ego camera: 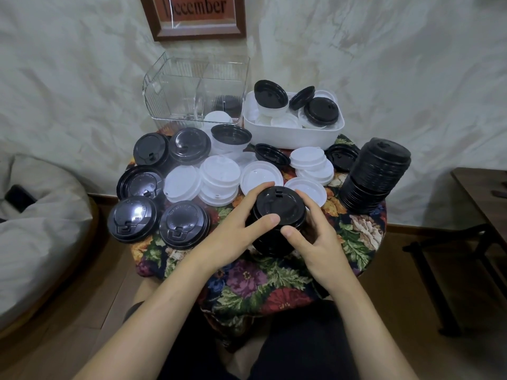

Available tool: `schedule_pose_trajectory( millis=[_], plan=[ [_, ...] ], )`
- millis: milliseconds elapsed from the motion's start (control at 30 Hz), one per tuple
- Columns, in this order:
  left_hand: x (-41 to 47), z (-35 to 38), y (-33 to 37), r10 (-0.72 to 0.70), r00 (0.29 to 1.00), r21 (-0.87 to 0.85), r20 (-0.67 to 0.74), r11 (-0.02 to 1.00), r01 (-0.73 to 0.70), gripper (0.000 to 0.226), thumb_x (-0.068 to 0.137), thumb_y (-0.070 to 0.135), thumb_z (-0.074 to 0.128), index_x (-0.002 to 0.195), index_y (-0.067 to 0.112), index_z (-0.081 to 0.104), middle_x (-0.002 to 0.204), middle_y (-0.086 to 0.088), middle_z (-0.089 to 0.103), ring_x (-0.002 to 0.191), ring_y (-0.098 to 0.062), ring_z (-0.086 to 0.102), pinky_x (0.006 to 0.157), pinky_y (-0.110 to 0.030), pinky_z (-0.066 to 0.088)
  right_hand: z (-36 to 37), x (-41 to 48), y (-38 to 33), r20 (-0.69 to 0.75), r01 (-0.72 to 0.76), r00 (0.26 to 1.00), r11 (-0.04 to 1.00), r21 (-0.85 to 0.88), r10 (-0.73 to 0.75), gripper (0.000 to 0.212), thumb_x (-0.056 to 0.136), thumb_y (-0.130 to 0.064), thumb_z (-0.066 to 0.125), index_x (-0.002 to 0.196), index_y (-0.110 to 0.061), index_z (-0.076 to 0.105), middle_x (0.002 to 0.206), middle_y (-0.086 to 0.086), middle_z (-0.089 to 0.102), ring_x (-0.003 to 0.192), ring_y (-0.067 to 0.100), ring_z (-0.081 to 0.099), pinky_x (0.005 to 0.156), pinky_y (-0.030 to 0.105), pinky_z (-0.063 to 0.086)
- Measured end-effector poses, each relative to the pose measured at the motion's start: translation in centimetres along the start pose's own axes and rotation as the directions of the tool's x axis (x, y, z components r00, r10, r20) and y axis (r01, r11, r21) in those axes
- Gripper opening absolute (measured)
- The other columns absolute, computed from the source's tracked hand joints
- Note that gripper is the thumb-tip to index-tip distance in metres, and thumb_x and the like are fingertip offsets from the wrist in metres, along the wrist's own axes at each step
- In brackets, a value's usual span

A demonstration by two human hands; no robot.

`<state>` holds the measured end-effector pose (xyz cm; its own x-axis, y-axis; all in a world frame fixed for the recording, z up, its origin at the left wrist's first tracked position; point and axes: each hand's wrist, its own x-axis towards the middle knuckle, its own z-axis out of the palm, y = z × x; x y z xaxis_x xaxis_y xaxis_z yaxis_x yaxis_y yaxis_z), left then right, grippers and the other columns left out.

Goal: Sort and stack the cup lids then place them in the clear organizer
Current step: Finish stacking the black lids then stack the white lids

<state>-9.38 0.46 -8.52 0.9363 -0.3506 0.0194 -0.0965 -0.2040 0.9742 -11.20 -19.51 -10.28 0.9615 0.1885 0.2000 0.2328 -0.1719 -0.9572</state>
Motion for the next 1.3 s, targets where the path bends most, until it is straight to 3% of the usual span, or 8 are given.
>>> schedule_pose_trajectory(
  millis=[367, 467, 533, 633, 867, 1033, 1167, 1300],
  plan=[
    [-2.8, -0.7, -0.1, 0.024, 0.992, 0.110, -0.126, 0.994, -0.010, 0.079, 0.089, 0.066, 0.065, 0.158, 0.043, 0.035, 0.151, 0.025, 0.050, 0.137, 0.009, 0.046, 0.117, -0.034, 0.042, 0.1, -0.1, -0.3, -0.016, 0.026, 1.000, 1.000, 0.013, -0.025, 0.061, 0.095, -0.024, 0.071, 0.151, -0.028, 0.048, 0.144, -0.020, 0.060, 0.137, 0.003, 0.053, 0.110, 0.020, 0.044],
    [-4.2, -1.8, -0.9, 0.089, 0.968, 0.247, -0.234, 0.969, -0.029, 0.066, 0.093, 0.063, 0.064, 0.153, 0.047, 0.042, 0.149, 0.026, 0.053, 0.136, 0.002, 0.050, 0.112, -0.043, 0.047, 0.3, -0.1, -0.5, -0.004, 0.020, 1.000, 1.000, 0.016, -0.020, 0.060, 0.095, -0.028, 0.073, 0.150, -0.030, 0.050, 0.141, -0.022, 0.062, 0.135, 0.002, 0.054, 0.110, 0.021, 0.045],
    [-5.1, -2.5, -1.3, 0.207, 0.925, 0.410, -0.317, 0.910, -0.063, 0.052, 0.098, 0.045, 0.065, 0.148, 0.040, 0.053, 0.138, 0.024, 0.061, 0.121, 0.002, 0.059, 0.100, -0.037, 0.054, 0.7, -0.2, -0.6, 0.009, 0.009, 1.000, 1.000, 0.000, -0.009, 0.061, 0.093, -0.033, 0.073, 0.150, -0.031, 0.050, 0.142, -0.021, 0.062, 0.135, 0.003, 0.055, 0.111, 0.025, 0.046],
    [-6.0, -3.5, -2.1, 0.405, 0.842, 0.712, -0.357, 0.702, -0.036, 0.041, 0.098, 0.027, 0.069, 0.139, 0.027, 0.064, 0.125, 0.013, 0.068, 0.108, -0.008, 0.060, 0.092, -0.022, 0.046, 1.5, -0.3, -0.7, 0.021, -0.006, 1.000, 1.000, -0.014, 0.006, 0.068, 0.090, -0.044, 0.074, 0.152, -0.030, 0.049, 0.145, -0.017, 0.061, 0.137, 0.005, 0.054, 0.115, 0.037, 0.044],
    [-6.2, -5.0, -4.5, 0.372, 0.852, 0.835, -0.369, 0.534, 0.129, 0.052, 0.092, 0.023, 0.077, 0.141, 0.012, 0.064, 0.142, -0.004, 0.062, 0.135, -0.030, 0.052, 0.115, -0.053, 0.041, 1.7, -0.4, -0.8, 0.036, -0.033, 0.999, 0.999, -0.004, 0.033, 0.078, 0.086, -0.055, 0.073, 0.155, -0.032, 0.045, 0.150, -0.016, 0.056, 0.140, 0.005, 0.051, 0.119, 0.046, 0.041],
    [-5.9, -4.2, -5.1, 0.352, 0.859, 0.795, -0.372, 0.599, 0.099, 0.050, 0.096, 0.020, 0.072, 0.145, 0.019, 0.060, 0.152, 0.000, 0.054, 0.148, -0.027, 0.038, 0.126, -0.056, 0.017, 1.7, -0.4, -0.7, 0.037, -0.039, 0.999, 0.999, -0.007, 0.039, 0.073, 0.089, -0.046, 0.074, 0.155, -0.032, 0.045, 0.147, -0.021, 0.057, 0.138, 0.001, 0.052, 0.118, 0.039, 0.042],
    [-5.6, -4.2, -4.9, 0.371, 0.867, 0.756, -0.332, 0.654, 0.009, 0.062, 0.092, 0.039, 0.074, 0.146, 0.015, 0.058, 0.154, -0.003, 0.050, 0.148, -0.025, 0.035, 0.125, -0.026, 0.015, 1.7, -0.4, -0.6, 0.026, -0.038, 0.999, 0.999, -0.019, 0.039, 0.073, 0.089, -0.045, 0.073, 0.155, -0.031, 0.045, 0.145, -0.024, 0.058, 0.137, -0.001, 0.051, 0.117, 0.035, 0.042],
    [-6.0, -4.3, -4.9, 0.318, 0.886, 0.743, -0.339, 0.668, 0.045, 0.076, 0.089, 0.055, 0.068, 0.152, 0.015, 0.051, 0.157, -0.002, 0.045, 0.150, -0.024, 0.035, 0.124, -0.042, 0.028, 1.7, -0.4, -0.5, 0.023, -0.037, 0.999, 0.999, -0.026, 0.038, 0.080, 0.085, -0.058, 0.072, 0.156, -0.033, 0.044, 0.147, -0.024, 0.056, 0.139, -0.001, 0.050, 0.117, 0.035, 0.041]
  ],
)
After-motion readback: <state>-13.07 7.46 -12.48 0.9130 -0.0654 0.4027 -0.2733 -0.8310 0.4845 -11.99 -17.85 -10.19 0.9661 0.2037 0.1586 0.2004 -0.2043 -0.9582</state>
